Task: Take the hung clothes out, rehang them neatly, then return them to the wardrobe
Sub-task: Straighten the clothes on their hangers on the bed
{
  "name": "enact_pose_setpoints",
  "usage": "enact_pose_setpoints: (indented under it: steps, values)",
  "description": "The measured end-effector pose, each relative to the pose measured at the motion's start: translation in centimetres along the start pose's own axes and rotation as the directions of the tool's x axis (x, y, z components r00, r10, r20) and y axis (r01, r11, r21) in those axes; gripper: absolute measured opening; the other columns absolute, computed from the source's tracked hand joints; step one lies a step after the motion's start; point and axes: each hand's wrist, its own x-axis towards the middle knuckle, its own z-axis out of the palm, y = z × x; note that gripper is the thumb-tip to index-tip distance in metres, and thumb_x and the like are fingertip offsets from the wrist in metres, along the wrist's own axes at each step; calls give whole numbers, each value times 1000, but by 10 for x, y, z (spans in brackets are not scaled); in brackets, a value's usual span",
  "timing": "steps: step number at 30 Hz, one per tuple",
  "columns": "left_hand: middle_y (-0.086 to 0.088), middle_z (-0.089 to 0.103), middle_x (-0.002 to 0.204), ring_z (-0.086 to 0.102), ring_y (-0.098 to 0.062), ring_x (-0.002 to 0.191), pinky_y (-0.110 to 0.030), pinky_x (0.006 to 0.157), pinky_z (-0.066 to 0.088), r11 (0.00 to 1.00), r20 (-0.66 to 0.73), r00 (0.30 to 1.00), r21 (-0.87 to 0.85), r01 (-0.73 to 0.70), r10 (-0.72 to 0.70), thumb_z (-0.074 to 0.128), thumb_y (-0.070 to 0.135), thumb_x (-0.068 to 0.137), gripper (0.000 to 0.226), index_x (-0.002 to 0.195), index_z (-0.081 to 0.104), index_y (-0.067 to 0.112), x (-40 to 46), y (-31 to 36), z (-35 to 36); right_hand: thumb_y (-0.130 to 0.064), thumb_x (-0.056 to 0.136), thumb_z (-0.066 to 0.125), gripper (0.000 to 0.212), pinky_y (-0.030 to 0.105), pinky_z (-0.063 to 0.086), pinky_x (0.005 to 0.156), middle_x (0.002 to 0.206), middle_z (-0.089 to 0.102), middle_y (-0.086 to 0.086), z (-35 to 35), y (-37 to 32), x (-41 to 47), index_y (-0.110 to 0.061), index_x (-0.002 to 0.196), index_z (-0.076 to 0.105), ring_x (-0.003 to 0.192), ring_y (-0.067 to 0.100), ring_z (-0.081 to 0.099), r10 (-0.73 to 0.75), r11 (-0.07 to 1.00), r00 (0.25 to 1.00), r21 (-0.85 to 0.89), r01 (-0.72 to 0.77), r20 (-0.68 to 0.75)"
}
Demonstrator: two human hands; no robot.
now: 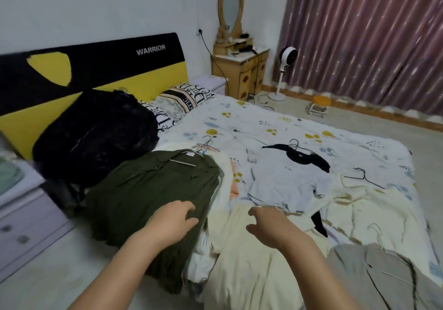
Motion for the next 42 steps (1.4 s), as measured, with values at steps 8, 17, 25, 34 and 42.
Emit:
enact_pose_setpoints:
  steps: [8,17,25,34,42]
  values:
    - [5,49,134,48,-11,119,-25,93,40,991,39,990,-19,135,-134,49,40,93,45,135,43,25,22,-88,-25,-32,95,47,42,36,42,97,136,49,8,-10,-63,63,-13,133,44,122,26,47,-56,998,997,-39,58,54]
    - [3,51,134,48,-13,119,-27,96,41,981,43,981,-31,190,-188,49,37,94,43,134,45,24,123,-131,-44,-18,95,42,34,37,43,96,127,55,12,-21,-79,180,-8,125,52,117,29,51,-61,998,994,-29,64,90]
    - [4,53,129,51,-13,115,-28,94,44,972,43,972,-25,232,-231,48,36,94,38,130,48,25,225,-156,-50,-14,91,41,29,36,47,82,117,58,11,-18,-71,290,-10,118,52,106,28,55,-51,996,994,-70,58,94]
    - [3,53,126,53,-12,110,-27,91,44,982,95,977,20,190,-191,47,36,94,36,127,51,24,334,-210,-40,-25,91,45,12,33,43,77,108,53,10,3,-78,387,-16,98,48,100,29,55,48,998,995,-46,-44,92]
    - [4,49,130,46,-13,116,-29,97,41,999,118,993,46,19,-24,43,34,96,37,131,46,24,453,-271,-20,-30,95,44,39,39,39,98,132,42,10,49,-102,488,-15,130,38,125,30,39,231,973,963,-51,-227,135]
